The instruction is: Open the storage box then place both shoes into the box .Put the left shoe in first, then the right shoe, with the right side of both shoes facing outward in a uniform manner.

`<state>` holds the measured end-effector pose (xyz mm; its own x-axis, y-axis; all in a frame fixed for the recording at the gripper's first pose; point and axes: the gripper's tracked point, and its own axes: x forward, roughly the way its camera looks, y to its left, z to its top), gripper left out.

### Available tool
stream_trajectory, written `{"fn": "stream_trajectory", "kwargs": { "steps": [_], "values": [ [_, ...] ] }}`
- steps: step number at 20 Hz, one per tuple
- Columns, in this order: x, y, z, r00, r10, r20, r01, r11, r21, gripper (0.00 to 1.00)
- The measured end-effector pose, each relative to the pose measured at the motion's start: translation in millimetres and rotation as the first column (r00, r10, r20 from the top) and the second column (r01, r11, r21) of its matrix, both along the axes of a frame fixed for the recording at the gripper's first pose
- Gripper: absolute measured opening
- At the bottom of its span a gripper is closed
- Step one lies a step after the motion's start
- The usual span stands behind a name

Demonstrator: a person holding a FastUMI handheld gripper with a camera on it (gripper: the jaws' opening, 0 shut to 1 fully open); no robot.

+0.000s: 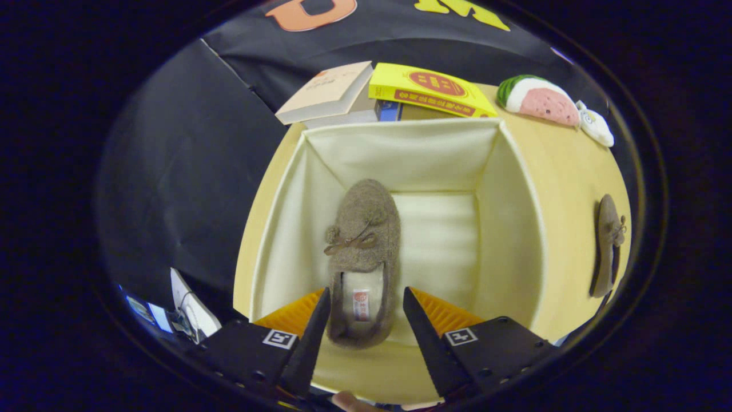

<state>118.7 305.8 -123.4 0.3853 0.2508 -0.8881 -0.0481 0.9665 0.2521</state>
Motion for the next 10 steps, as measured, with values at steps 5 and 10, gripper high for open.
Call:
{"fn": "stream_trajectory", "kwargs": {
  "steps": [5, 10],
  "values": [
    [-21.8, -34.7, 66.5, 0.993, 0.048, 0.108, -0.048, 0.999, -0.003, 0.96],
    [-51.1, -110.5, 103.3, 0.979, 0.026, 0.202, -0.024, 1.000, -0.014, 0.96]
  ]
}}
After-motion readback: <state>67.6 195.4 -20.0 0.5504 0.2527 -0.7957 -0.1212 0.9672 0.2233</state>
